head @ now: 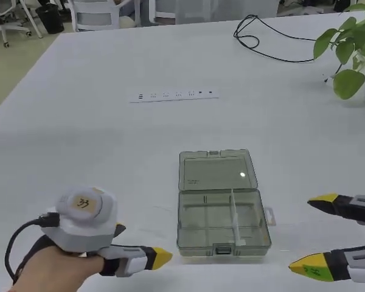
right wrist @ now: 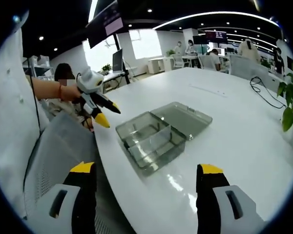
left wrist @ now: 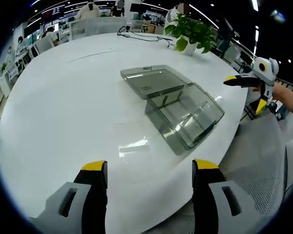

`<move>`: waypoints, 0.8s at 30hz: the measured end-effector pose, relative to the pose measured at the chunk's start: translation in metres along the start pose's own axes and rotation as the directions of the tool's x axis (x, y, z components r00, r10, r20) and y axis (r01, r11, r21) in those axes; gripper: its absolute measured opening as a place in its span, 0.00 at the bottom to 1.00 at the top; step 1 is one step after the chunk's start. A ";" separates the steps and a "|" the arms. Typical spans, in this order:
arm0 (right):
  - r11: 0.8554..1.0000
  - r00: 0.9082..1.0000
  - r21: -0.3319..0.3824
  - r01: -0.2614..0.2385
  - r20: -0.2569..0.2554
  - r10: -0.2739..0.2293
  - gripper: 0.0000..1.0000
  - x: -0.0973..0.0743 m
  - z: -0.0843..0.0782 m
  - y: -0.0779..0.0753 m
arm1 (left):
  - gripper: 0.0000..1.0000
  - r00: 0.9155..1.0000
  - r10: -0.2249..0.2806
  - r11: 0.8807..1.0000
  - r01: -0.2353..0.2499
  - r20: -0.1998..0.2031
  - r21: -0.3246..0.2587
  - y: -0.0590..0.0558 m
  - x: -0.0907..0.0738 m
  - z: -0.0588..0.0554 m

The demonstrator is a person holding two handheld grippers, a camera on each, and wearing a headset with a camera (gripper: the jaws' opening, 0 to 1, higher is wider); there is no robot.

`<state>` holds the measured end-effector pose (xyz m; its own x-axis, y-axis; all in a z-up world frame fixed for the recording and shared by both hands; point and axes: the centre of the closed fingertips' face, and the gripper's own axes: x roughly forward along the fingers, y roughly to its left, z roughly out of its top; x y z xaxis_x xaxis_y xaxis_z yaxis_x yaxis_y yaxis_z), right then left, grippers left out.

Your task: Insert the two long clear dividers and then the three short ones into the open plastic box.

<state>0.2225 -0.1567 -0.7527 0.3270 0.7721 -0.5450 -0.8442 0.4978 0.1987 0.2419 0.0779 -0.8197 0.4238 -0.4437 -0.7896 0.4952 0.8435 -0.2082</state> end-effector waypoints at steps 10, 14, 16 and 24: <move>1.000 1.000 0.003 -0.001 0.022 0.001 0.83 0.001 0.000 0.004 | 0.60 0.995 0.062 0.998 -0.059 -0.083 0.029 0.008 0.016 -0.013; 1.000 1.000 0.008 -0.001 0.029 0.001 0.83 0.001 0.000 0.005 | 0.56 0.991 0.086 0.995 -0.080 -0.103 0.061 0.010 0.020 -0.014; 1.000 1.000 0.012 0.000 0.031 0.000 0.82 0.001 0.000 0.005 | 0.55 0.990 0.096 0.994 -0.090 -0.108 0.065 0.013 0.022 -0.014; 1.000 0.998 0.019 0.013 0.057 -0.014 0.82 -0.001 0.003 0.004 | 0.49 0.980 0.158 0.981 -0.141 -0.122 0.134 0.016 0.025 -0.013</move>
<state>0.2207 -0.1544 -0.7487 0.3628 0.7862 -0.5004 -0.8318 0.5153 0.2066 0.2507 0.0844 -0.8504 0.4011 -0.2648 -0.8769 0.5277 0.8493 -0.0151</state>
